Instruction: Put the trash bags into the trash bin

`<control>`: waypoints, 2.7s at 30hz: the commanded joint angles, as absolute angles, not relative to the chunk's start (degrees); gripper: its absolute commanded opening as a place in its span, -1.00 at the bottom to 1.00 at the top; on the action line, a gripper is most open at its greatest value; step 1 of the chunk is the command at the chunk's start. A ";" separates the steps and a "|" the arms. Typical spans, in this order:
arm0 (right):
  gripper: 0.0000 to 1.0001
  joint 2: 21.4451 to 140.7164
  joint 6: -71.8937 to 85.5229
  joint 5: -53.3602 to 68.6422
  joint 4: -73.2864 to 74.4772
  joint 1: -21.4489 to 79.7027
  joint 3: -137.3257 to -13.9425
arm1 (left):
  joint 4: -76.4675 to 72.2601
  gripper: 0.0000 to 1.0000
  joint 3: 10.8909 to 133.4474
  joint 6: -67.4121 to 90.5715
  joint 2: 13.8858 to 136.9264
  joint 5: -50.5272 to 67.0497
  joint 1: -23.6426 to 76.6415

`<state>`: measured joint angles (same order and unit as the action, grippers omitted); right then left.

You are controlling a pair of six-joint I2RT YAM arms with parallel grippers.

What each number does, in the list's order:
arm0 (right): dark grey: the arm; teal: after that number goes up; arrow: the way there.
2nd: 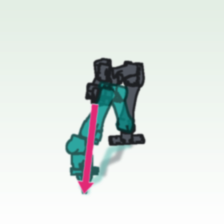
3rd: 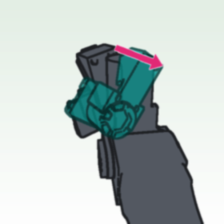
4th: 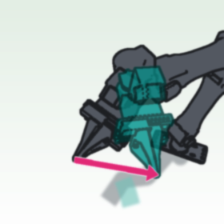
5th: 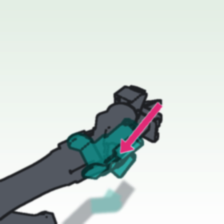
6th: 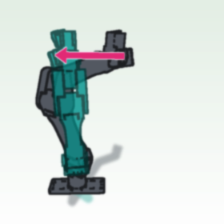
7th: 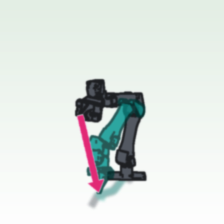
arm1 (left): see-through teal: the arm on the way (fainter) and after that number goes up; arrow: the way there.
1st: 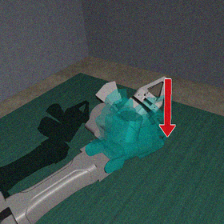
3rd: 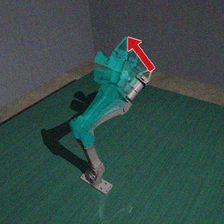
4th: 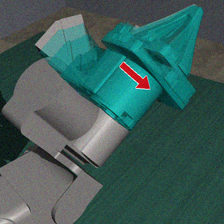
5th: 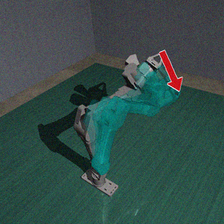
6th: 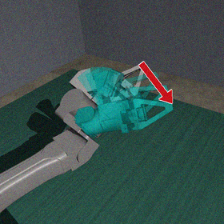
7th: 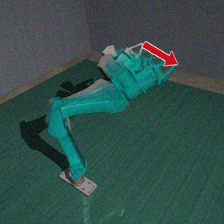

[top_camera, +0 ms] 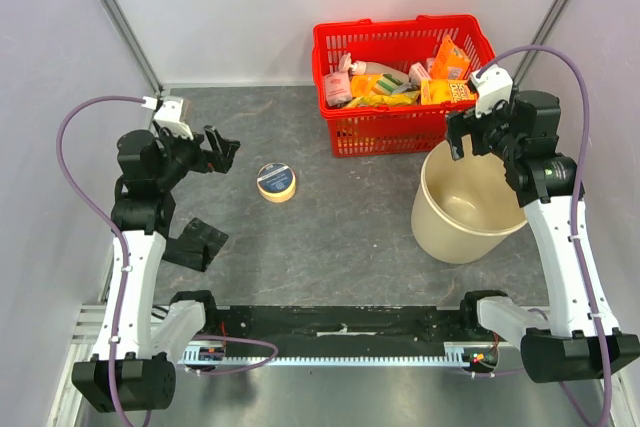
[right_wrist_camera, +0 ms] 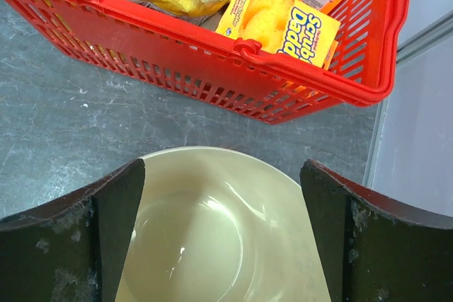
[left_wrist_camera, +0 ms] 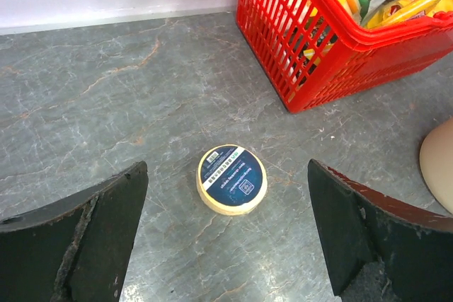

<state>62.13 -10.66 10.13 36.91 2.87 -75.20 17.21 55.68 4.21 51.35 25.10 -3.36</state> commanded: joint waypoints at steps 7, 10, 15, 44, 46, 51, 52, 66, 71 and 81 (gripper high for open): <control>0.96 58.89 -13.36 8.09 38.67 2.90 -76.11 | 17.40 0.99 57.22 2.64 48.96 24.34 -3.43; 0.96 59.15 -13.53 8.61 40.60 2.81 -77.34 | 18.80 0.99 58.35 1.50 49.04 28.89 -3.43; 0.96 58.71 -13.80 7.74 43.33 2.81 -78.84 | 22.84 0.99 61.86 0.88 50.36 32.87 -3.43; 0.96 55.72 -17.58 7.47 54.05 2.90 -83.58 | 32.01 0.99 61.36 -16.87 65.73 24.99 7.72; 0.96 56.86 -16.88 7.56 54.14 2.90 -84.20 | 31.12 0.97 60.21 -18.63 68.45 19.54 11.84; 0.96 59.85 -16.70 6.24 54.32 2.90 -85.78 | 29.27 0.93 58.89 -18.90 76.10 8.71 21.52; 0.96 60.20 -16.61 6.15 54.40 2.81 -85.69 | 29.18 0.93 58.97 -19.16 77.59 8.01 22.14; 0.96 59.68 -15.64 5.80 52.82 2.90 -82.27 | 13.81 0.97 57.21 -30.67 94.56 -7.11 28.21; 0.96 59.68 -16.08 4.75 52.65 2.90 -81.30 | 6.17 0.98 57.57 -34.53 99.92 -15.11 28.39; 0.96 61.43 -18.28 11.23 57.30 2.99 -82.61 | 2.37 0.98 69.85 -38.32 110.38 -16.97 22.25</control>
<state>60.64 -16.84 6.59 54.85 2.87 -81.03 4.19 63.02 -35.31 106.28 -16.05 26.15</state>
